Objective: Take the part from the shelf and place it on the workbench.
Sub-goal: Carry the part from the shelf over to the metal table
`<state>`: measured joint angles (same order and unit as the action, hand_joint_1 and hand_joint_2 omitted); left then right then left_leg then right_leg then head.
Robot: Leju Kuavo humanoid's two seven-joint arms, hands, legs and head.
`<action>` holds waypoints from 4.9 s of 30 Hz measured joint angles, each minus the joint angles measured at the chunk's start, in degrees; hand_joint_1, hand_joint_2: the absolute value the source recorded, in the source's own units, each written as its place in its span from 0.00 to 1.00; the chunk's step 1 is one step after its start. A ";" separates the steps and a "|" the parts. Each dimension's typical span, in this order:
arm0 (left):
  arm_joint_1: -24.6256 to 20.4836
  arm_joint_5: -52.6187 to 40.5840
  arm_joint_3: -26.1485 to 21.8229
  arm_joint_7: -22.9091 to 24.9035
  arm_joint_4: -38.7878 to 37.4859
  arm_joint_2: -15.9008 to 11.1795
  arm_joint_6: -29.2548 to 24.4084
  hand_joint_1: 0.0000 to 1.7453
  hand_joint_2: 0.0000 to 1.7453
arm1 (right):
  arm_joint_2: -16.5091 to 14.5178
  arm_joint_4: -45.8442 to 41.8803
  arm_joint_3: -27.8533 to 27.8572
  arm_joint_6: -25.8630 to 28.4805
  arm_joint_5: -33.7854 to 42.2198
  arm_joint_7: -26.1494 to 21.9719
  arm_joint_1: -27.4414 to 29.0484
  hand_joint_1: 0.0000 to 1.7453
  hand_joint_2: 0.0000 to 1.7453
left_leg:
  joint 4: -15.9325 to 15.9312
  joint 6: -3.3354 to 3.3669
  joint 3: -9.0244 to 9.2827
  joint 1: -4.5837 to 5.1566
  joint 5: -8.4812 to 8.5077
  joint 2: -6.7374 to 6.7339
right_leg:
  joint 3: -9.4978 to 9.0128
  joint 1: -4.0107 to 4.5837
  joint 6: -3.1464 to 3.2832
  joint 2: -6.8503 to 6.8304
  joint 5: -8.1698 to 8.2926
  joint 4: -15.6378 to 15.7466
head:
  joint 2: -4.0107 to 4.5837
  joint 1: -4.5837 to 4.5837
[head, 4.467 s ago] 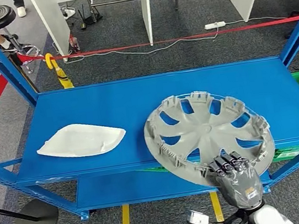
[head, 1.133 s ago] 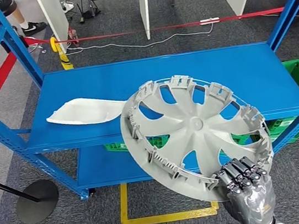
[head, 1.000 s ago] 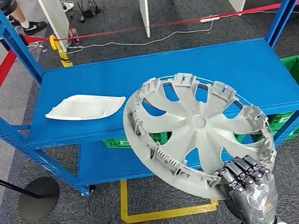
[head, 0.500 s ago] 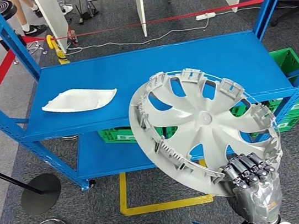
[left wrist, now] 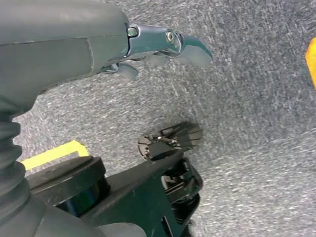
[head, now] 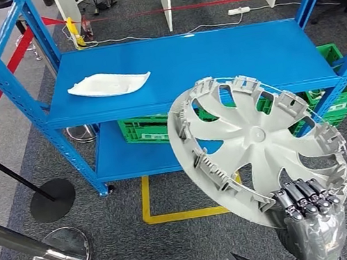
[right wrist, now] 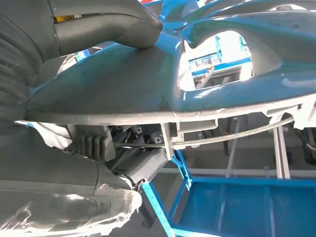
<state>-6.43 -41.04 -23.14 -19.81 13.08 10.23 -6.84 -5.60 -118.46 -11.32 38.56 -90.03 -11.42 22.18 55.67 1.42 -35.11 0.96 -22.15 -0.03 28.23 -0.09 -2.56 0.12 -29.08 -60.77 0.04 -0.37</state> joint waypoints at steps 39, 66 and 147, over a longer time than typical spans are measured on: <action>-1.87 -3.24 3.95 2.00 0.40 1.20 1.90 0.00 1.00 | -1.54 -5.95 4.09 0.00 0.01 -5.40 7.27 1.00 1.00 | 11.95 -2.70 -3.97 -0.68 -9.28 -0.07 | 2.32 -0.16 1.84 -0.07 2.36 3.82 | 0.00 0.47; -1.37 0.97 0.44 -0.77 0.62 -0.57 2.61 0.00 1.00 | -1.22 0.41 1.75 0.00 -0.01 -1.38 0.79 1.00 1.00 | 0.90 -2.36 -0.55 -0.76 0.36 -4.27 | -0.22 -0.34 0.72 -2.03 -0.44 3.90 | 0.00 -0.26; 0.58 -5.62 2.97 4.91 0.64 0.50 1.26 0.00 1.00 | -9.32 -11.05 10.29 0.02 -0.01 -1.36 13.12 1.00 1.00 | 0.56 -0.47 4.47 -1.52 -4.06 -0.87 | 13.65 -0.68 -1.57 0.45 -2.94 -12.04 | 0.00 -1.76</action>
<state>-5.86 -46.65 -20.17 -14.91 13.72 10.73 -5.58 -14.91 -129.51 -1.03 38.58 -90.04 -12.78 35.30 56.22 0.96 -30.64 -0.56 -26.21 -0.91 41.88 -0.77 -4.13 0.57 -32.03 -72.81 0.04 -2.14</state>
